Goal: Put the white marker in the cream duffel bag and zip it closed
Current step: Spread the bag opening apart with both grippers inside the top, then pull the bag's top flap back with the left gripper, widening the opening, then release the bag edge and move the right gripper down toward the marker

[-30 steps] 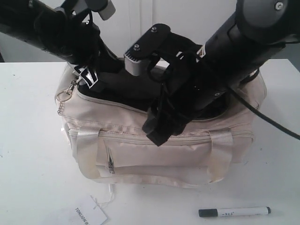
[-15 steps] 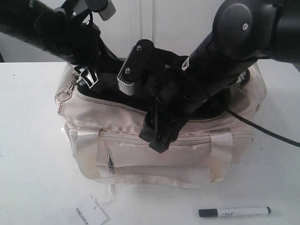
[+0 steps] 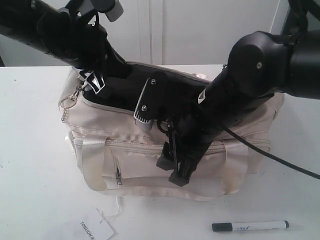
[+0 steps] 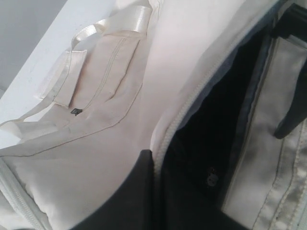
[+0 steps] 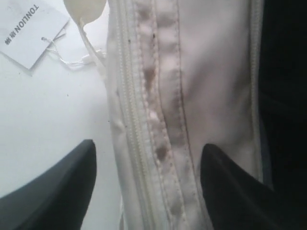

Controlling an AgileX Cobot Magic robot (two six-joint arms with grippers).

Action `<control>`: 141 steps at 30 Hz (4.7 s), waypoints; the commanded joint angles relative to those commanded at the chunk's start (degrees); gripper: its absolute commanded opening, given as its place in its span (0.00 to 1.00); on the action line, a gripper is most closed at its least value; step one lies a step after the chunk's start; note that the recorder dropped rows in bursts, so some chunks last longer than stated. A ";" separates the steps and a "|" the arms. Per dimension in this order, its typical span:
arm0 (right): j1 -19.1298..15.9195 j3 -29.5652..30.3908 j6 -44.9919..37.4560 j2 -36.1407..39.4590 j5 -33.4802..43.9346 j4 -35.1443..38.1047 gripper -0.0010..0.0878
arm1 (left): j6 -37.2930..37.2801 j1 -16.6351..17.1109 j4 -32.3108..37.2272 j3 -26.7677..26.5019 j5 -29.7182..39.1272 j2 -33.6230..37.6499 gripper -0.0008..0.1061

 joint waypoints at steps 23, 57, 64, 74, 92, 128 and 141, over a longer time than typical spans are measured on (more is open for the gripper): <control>2.00 0.00 -6.89 1.56 -1.89 6.88 0.15 | 0.00 0.00 0.51 0.00 -0.31 0.13 0.01; 2.00 0.00 -9.95 -0.02 1.83 6.70 0.01 | 4.19 8.00 -16.10 -11.71 4.98 10.16 0.01; 2.00 0.00 -10.21 -0.02 1.83 5.93 0.01 | 6.68 8.00 -17.53 -17.03 5.01 14.43 0.01; 2.00 0.00 -11.42 -0.02 1.83 5.60 0.01 | 10.37 8.00 -17.53 -23.52 3.16 19.96 0.01; 2.00 0.00 -13.66 -0.02 2.61 5.47 0.01 | 18.24 8.00 -17.53 -24.09 -9.63 21.87 0.01; 2.00 0.00 -18.23 -0.02 7.15 4.35 0.01 | 23.03 8.00 -17.53 -24.09 -22.31 21.87 0.01; 2.00 0.00 -19.31 -0.02 8.66 3.79 0.01 | 23.03 8.00 -17.53 -24.09 -22.19 21.87 0.01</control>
